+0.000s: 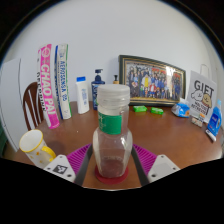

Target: Pour water

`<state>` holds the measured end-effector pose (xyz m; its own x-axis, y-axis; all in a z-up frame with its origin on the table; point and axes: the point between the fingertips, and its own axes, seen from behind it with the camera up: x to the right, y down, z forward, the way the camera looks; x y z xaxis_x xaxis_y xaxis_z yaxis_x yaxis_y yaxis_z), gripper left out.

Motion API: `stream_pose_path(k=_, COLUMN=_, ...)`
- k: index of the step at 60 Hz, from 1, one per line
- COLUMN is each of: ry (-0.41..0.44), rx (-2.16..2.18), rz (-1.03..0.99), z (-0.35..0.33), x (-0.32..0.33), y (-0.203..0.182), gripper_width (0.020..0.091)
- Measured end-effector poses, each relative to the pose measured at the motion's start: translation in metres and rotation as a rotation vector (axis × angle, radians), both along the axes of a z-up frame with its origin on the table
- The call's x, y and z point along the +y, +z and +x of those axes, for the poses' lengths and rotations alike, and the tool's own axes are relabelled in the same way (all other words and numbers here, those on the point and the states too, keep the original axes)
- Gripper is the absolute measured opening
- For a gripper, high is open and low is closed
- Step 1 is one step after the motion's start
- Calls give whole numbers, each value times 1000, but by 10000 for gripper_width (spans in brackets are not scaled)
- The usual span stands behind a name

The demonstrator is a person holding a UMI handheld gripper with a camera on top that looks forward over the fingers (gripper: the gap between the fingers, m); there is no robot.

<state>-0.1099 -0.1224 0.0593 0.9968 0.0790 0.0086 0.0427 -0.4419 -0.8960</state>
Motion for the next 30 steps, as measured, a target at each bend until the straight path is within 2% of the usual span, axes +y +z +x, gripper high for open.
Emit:
stream_pose_path(k=1, ry=0, rx=-2, rz=-7, z=0, x=-2, y=0, gripper_width=870)
stream_pose_path(k=2, ry=-1, rx=-5, rz=-14, z=-1, x=-4, y=1, gripper_width=870)
stream_pose_path(k=4, ry=-8, rx=-13, rz=-26, z=2, x=-10, y=3, gripper_width=827)
stream_pose_path(k=8, ry=-32, rx=-33, rz=-50, z=5, x=-26, y=10, gripper_width=863)
stream_pose_path(k=12, ry=-51, rx=-47, rz=-88, z=5, x=-49, y=20, gripper_width=846)
stream_pose_path(k=30, ry=-113, rx=-80, rz=-145, z=-18, x=-176, y=92, gripper_width=851)
